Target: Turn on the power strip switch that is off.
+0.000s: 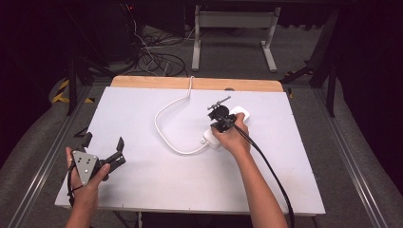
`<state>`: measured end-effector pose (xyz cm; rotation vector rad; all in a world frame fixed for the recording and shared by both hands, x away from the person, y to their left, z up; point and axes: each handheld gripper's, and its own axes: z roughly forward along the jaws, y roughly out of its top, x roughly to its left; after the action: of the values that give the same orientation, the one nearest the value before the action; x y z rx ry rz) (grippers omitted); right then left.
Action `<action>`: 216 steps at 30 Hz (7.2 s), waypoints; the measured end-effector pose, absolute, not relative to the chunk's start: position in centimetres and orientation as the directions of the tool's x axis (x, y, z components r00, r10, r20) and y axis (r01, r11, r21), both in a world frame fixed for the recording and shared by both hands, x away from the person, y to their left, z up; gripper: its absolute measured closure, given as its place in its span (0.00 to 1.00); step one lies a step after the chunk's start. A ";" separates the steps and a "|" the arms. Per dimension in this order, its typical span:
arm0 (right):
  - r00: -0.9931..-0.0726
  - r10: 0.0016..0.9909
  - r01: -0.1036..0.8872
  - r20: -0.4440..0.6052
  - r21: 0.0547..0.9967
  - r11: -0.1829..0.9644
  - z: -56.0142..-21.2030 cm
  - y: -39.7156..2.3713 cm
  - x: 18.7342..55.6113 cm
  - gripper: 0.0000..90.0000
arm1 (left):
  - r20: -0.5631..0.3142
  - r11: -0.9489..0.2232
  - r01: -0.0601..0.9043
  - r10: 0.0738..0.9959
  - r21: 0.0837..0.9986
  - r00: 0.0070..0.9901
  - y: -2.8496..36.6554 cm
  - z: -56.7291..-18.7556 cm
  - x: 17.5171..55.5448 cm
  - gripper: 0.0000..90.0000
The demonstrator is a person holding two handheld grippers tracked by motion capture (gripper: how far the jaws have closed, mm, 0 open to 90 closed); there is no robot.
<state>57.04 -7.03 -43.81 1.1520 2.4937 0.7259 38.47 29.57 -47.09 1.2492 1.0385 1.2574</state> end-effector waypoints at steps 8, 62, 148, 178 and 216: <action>-0.626 0.779 0.626 -0.030 0.576 0.525 -44.0 -7.4 57.0 1.00 | 0.097 -0.090 -0.091 0.992 0.992 0.078 29.6 -47.1 38.5 0.05; -0.629 0.777 0.453 0.001 0.814 0.365 -38.9 -13.8 53.5 1.00 | 0.097 -0.090 -0.095 0.992 0.991 0.077 29.7 -47.1 38.4 0.05; -0.286 0.958 -0.001 0.019 1.000 -0.020 -45.1 -26.5 41.7 0.08 | 0.099 -0.089 -0.089 0.988 0.992 0.119 28.5 -46.9 39.4 0.04; -0.312 0.950 0.028 0.016 1.000 -0.008 -45.4 -26.1 41.7 0.10 | 0.084 -0.074 -0.087 0.989 0.993 0.120 28.6 -46.9 39.4 0.04; -0.321 0.947 0.042 0.019 0.999 -0.006 -45.5 -25.9 42.2 0.10 | 0.089 -0.079 -0.086 0.990 0.993 0.113 28.8 -46.9 39.3 0.05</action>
<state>42.20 -25.93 -45.51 1.0757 1.4723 1.4372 39.25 28.78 -46.95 1.2634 1.0222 1.2199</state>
